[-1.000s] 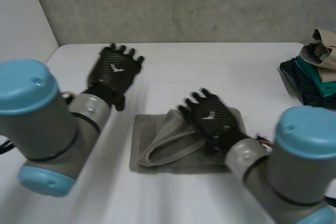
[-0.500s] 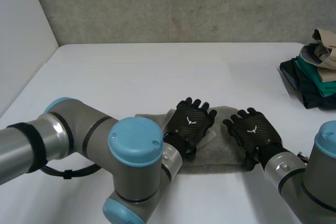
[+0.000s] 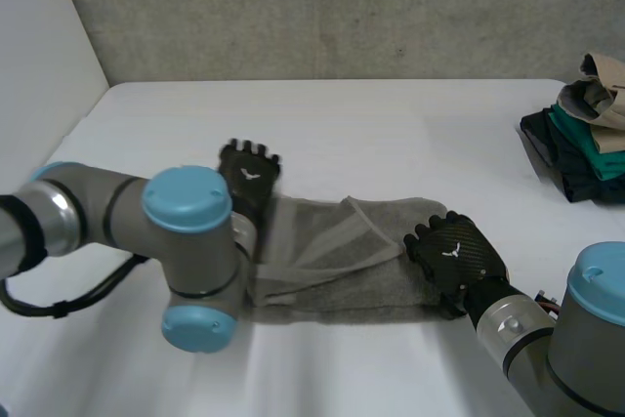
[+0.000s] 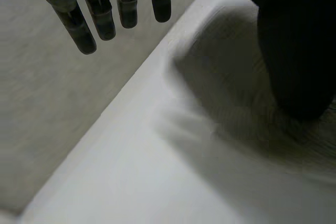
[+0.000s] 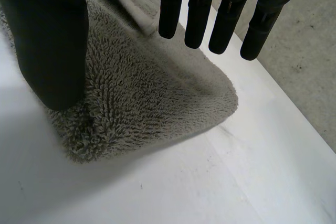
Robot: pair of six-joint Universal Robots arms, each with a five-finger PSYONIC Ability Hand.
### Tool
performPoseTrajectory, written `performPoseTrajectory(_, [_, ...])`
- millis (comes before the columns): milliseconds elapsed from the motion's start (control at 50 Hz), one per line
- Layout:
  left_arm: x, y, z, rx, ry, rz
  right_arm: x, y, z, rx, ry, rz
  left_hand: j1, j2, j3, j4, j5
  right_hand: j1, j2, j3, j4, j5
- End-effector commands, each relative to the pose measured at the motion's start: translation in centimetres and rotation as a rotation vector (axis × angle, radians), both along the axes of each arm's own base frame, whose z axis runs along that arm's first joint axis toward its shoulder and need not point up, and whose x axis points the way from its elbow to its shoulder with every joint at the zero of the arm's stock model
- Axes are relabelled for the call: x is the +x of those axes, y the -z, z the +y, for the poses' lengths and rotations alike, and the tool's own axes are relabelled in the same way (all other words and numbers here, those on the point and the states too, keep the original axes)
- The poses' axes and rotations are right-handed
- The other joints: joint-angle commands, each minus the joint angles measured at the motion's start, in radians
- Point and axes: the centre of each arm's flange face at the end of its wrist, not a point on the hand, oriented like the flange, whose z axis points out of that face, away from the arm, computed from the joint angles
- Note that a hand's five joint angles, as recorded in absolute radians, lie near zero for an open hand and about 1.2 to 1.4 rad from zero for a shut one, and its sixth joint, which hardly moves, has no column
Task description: Fold the laundry.
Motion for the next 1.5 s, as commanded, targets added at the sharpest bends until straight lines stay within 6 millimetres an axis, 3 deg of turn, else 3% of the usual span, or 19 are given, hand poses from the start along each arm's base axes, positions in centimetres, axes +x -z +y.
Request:
performPoseTrajectory(20, [1.2,-2.5,0.1,-0.077,-0.025,-0.068,-0.3,0.1,-0.2,0.002,0.013,0.004,0.022,0.008,0.003,0.010,-0.010,0.093,0.094,0.088,0.083,0.076])
performPoseTrajectory(140, [-2.6,-5.7,5.4,-0.062,0.168,0.143,-0.4,0.1,-0.3,0.008,0.019,0.006,0.022,0.008,0.003,0.010,-0.010,0.096,0.097,0.091,0.086,0.079])
performPoseTrajectory(260, [-4.1,-6.1,7.8,-0.014,0.277,0.228,-0.3,0.1,-0.1,0.009,0.016,0.008,0.022,0.008,0.003,0.010,-0.010,0.093,0.094,0.088,0.083,0.076])
performPoseTrajectory(360, [-6.0,-2.4,10.0,0.075,0.398,0.183,-0.4,0.2,-0.1,0.010,0.020,0.009,0.028,0.014,0.009,0.016,-0.005,0.099,0.100,0.094,0.089,0.082])
performPoseTrajectory(500, [-6.6,1.4,9.3,0.127,0.390,0.131,-0.6,0.2,-0.3,0.007,0.043,0.016,0.045,0.032,0.027,0.034,0.013,0.102,0.103,0.097,0.092,0.085])
performPoseTrajectory(560, [-6.7,1.6,8.7,0.120,0.369,0.135,-0.7,0.2,-0.2,0.007,0.049,0.019,0.095,0.082,0.077,0.083,0.063,0.143,0.144,0.137,0.133,0.126])
performPoseTrajectory(640, [-5.1,0.9,5.2,0.069,0.215,0.152,-0.7,0.2,-0.3,0.004,0.055,0.020,0.125,0.111,0.106,0.113,0.092,0.240,0.240,0.234,0.230,0.223])
performPoseTrajectory(660, [-3.7,0.2,3.2,0.030,0.112,0.158,-0.7,0.2,-0.3,0.003,0.054,0.021,0.125,0.111,0.106,0.113,0.092,0.269,0.270,0.264,0.259,0.252])
performPoseTrajectory(740, [-0.6,-1.1,0.3,-0.031,-0.076,0.129,-0.7,0.2,-0.2,0.003,0.051,0.021,0.119,0.105,0.100,0.107,0.087,0.421,0.422,0.416,0.411,0.404])
performPoseTrajectory(880, [0.6,-2.2,1.9,-0.031,-0.044,0.092,-0.6,0.1,-0.3,0.001,0.045,0.015,0.054,0.041,0.036,0.043,0.022,0.794,0.795,0.789,0.784,0.777])
performPoseTrajectory(900, [0.7,-2.7,2.4,-0.030,-0.028,0.100,-0.6,0.1,-0.3,0.000,0.044,0.016,0.048,0.035,0.030,0.037,0.016,0.936,0.937,0.931,0.926,0.919])
performPoseTrajectory(1020, [1.8,-4.2,3.7,-0.037,-0.017,0.112,-0.9,0.2,-0.3,0.001,0.053,0.048,0.028,0.014,0.009,0.016,-0.005,0.937,0.938,0.932,0.927,0.921])
performPoseTrajectory(1120, [3.4,-5.7,4.4,-0.051,-0.037,0.122,-1.7,-0.6,0.5,-0.016,0.046,0.181,0.010,-0.003,-0.008,-0.001,-0.022,0.937,0.938,0.932,0.927,0.921])
performPoseTrajectory(1240, [5.2,-7.1,4.3,-0.076,-0.075,0.137,-3.2,-2.4,-2.0,-0.140,0.098,0.348,0.001,-0.012,-0.017,-0.010,-0.031,0.937,0.938,0.932,0.927,0.921])
performPoseTrajectory(1320, [5.4,-7.8,4.3,-0.089,-0.081,0.147,-0.4,-4.7,-1.9,-0.296,0.012,0.327,-0.001,-0.015,-0.020,-0.013,-0.034,0.937,0.938,0.932,0.927,0.921])
performPoseTrajectory(1340, [5.6,-7.9,4.2,-0.091,-0.086,0.147,2.2,-5.6,-0.5,-0.363,-0.078,0.284,-0.001,-0.015,-0.020,-0.013,-0.034,0.937,0.938,0.932,0.927,0.921])
performPoseTrajectory(1400, [5.7,-8.2,4.2,-0.096,-0.090,0.152,5.8,-6.5,2.2,-0.450,-0.227,0.212,-0.002,-0.015,-0.020,-0.013,-0.034,0.937,0.938,0.932,0.927,0.921])
performPoseTrajectory(1420, [5.8,-8.3,4.1,-0.099,-0.092,0.156,7.6,-5.9,3.8,-0.468,-0.320,0.186,-0.001,-0.015,-0.020,-0.013,-0.034,0.937,0.938,0.932,0.927,0.921])
performPoseTrajectory(1500, [5.8,-8.3,4.1,-0.098,-0.092,0.158,11.0,-2.2,7.9,-0.440,-0.572,0.171,-0.007,-0.021,-0.026,-0.019,-0.040,0.937,0.938,0.932,0.927,0.921])
